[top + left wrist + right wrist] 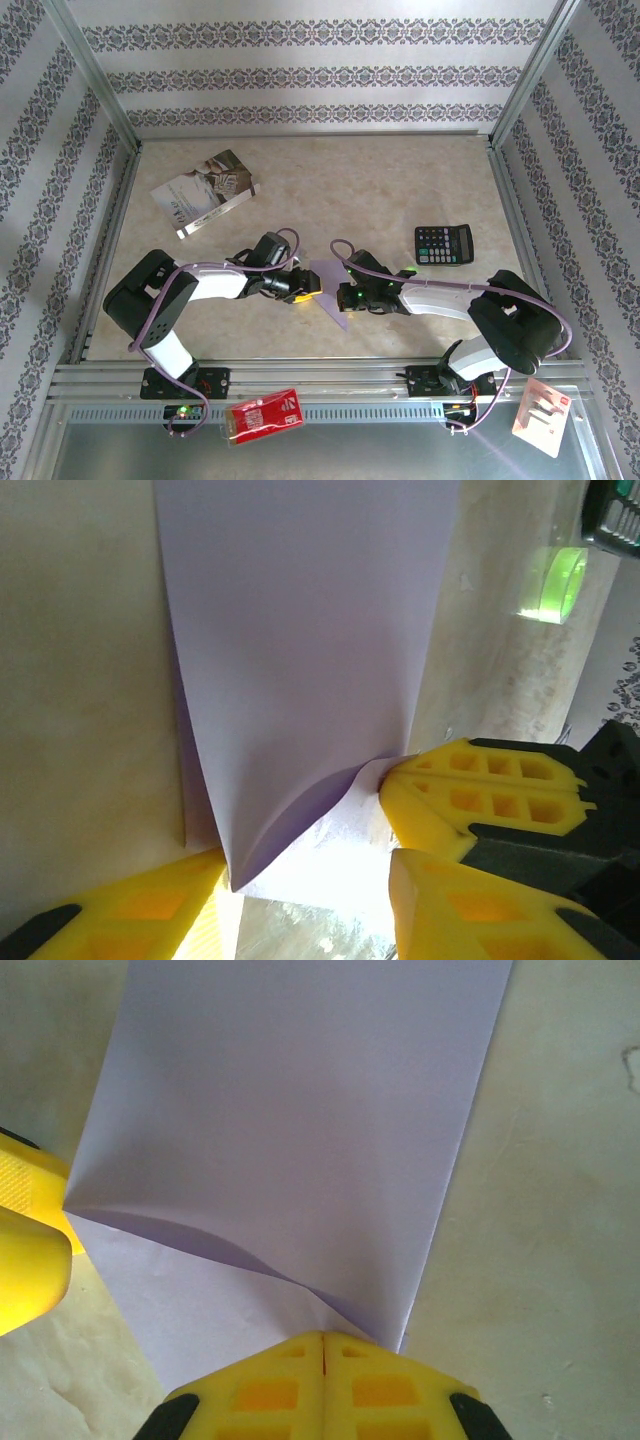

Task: Fold a paper plane with a square sheet of paper (pick it up from the middle)
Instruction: Fourth fold the wing at the center of the table.

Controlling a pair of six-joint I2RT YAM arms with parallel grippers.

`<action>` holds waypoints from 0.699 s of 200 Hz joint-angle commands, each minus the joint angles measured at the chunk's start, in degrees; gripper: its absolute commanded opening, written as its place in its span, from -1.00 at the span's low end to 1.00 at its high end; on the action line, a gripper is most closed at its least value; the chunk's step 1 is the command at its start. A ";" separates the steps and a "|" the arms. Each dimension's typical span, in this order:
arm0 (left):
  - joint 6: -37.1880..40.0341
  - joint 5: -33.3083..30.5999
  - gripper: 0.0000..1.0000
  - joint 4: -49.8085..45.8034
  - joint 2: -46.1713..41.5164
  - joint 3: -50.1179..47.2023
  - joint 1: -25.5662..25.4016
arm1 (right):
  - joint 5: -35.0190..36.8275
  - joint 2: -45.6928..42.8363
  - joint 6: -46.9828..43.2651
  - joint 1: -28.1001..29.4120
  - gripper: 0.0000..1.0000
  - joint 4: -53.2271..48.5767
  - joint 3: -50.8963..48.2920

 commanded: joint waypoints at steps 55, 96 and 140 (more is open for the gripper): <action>6.13 1.16 -0.26 3.96 -0.48 0.37 0.07 | 0.74 0.78 -0.33 -0.78 -0.99 -3.07 -1.93; 9.34 1.60 -0.47 3.23 1.28 0.64 0.04 | 0.58 0.60 -1.07 -1.35 -0.99 -3.48 -1.71; 7.27 1.15 -0.83 4.42 2.29 1.01 0.09 | 0.27 -0.28 -4.07 -2.09 -0.90 -5.51 0.18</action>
